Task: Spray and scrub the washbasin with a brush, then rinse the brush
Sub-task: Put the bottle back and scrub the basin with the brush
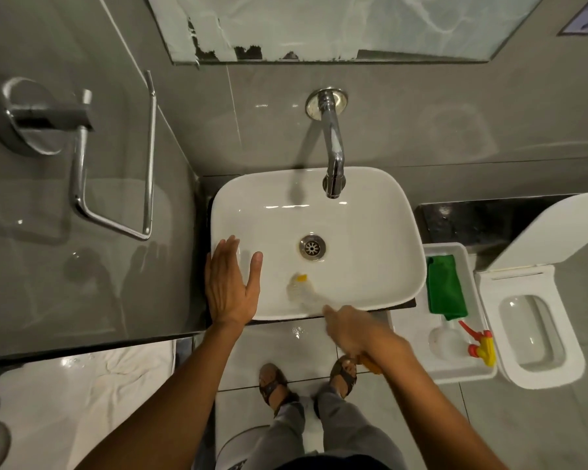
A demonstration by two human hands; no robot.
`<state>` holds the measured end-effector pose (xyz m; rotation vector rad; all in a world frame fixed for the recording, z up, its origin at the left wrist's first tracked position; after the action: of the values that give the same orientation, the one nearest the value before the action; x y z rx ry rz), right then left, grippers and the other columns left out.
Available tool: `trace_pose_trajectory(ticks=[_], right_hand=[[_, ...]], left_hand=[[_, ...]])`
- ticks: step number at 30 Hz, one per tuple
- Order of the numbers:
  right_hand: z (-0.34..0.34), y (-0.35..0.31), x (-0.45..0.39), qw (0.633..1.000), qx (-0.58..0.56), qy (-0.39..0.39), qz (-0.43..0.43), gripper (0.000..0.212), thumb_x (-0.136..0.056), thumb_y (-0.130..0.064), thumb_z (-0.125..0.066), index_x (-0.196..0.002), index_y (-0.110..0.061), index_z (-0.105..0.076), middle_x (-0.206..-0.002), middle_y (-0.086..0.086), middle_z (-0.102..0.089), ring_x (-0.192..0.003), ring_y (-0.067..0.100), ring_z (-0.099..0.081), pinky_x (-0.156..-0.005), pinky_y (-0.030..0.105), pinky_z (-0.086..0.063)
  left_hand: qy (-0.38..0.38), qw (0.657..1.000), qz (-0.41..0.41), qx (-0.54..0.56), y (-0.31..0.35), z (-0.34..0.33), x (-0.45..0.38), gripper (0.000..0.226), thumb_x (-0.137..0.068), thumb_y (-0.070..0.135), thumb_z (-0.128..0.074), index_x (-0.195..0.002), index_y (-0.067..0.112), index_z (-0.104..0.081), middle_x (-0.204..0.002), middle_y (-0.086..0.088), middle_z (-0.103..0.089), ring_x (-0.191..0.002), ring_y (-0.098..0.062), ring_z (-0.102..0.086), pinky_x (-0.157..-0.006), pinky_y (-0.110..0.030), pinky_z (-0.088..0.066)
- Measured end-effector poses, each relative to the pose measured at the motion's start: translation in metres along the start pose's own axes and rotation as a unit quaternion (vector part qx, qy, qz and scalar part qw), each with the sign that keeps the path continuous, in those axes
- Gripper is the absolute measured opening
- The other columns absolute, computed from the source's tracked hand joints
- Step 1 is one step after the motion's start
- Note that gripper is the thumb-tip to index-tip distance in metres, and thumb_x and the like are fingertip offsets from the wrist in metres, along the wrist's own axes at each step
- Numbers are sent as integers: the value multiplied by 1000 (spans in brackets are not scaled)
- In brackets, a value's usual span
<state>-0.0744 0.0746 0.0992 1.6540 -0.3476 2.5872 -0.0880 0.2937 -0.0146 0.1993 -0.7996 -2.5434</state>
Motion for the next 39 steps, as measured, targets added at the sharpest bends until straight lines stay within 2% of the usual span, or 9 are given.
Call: trace_pose_trajectory(ticks=[5,9,13,17,22,26,31,35,39], right_hand=[[3,-80,-37,996,-60,1,73,50,-109,-32,-25,-76,-8,-54,-63,11,-59,-58,27,-59,-66,30,-47],[46,-105,-74,989,-95,79,85,32,-111,-9,-29,-123,2,-57,-112,27,-69,-66,32,-69,-41,29,-45],[77,-72,-91,968,-180,177,3,57,-114,-34,-29,-151,8,-42,-150,26,-53,-122,42,-65,-100,48,-58],[95,13,-76,964,-155,207,-64,50,-113,-31,-30,-144,-1,-54,-135,23,-60,-97,36,-69,-80,44,-60],[74,84,-27,986,-82,90,-112,50,-113,-35,-33,-140,-2,-60,-89,10,-64,-66,18,-52,-65,34,-45],[29,53,-8,998,-12,29,-52,37,-114,-20,-30,-115,-7,-64,-70,1,-45,-56,12,-43,-72,33,-52],[-13,-35,-23,991,-112,-62,33,54,-107,-47,-26,-74,-16,-56,-64,7,-57,-49,16,-49,-68,32,-50],[-1,-87,-51,991,-97,9,93,43,-111,-23,-28,-117,-2,-64,-102,21,-68,-96,40,-73,-106,48,-54],[33,-80,-77,970,-150,183,51,46,-112,-29,-33,-145,1,-46,-141,22,-61,-132,41,-62,-99,42,-51]], left_hand=[[12,1000,-11,-1,-2,-2,-1,81,-107,74,-23,-155,14,-51,-162,-12,-55,-152,-35,-51,-126,-56,-41],[3,1000,-13,-4,-3,-4,-1,80,-107,74,-23,-155,18,-50,-162,-9,-55,-152,-33,-52,-125,-55,-42],[2,1000,-13,5,-3,-4,-1,77,-107,74,-27,-154,19,-52,-162,-6,-56,-151,-30,-53,-124,-57,-44],[0,1000,-8,13,-1,0,1,82,-106,77,-23,-155,19,-51,-162,-8,-56,-151,-32,-53,-125,-55,-42],[-10,1000,6,17,0,2,3,84,-104,79,-22,-156,20,-50,-161,-8,-56,-150,-32,-53,-125,-52,-42],[-9,1000,-1,11,0,2,2,80,-105,77,-23,-154,20,-50,-160,-8,-58,-148,-33,-55,-123,-52,-45],[-2,1000,-13,14,1,3,2,81,-106,74,-26,-154,14,-52,-159,-11,-58,-148,-35,-55,-123,-55,-44],[4,1000,-12,23,2,2,1,88,-104,77,-24,-155,12,-52,-161,-13,-56,-147,-38,-56,-119,-58,-48],[15,1000,-13,19,2,1,0,88,-104,77,-23,-154,10,-52,-159,-15,-57,-145,-41,-57,-120,-60,-46]])
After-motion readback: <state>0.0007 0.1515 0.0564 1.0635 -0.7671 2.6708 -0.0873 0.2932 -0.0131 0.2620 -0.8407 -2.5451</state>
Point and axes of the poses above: each hand's wrist, its own x-axis away from the middle knuckle, its own z-axis out of the back of the hand, y = z × x, the point moved 2 cm from there along -x, towards the middle knuckle
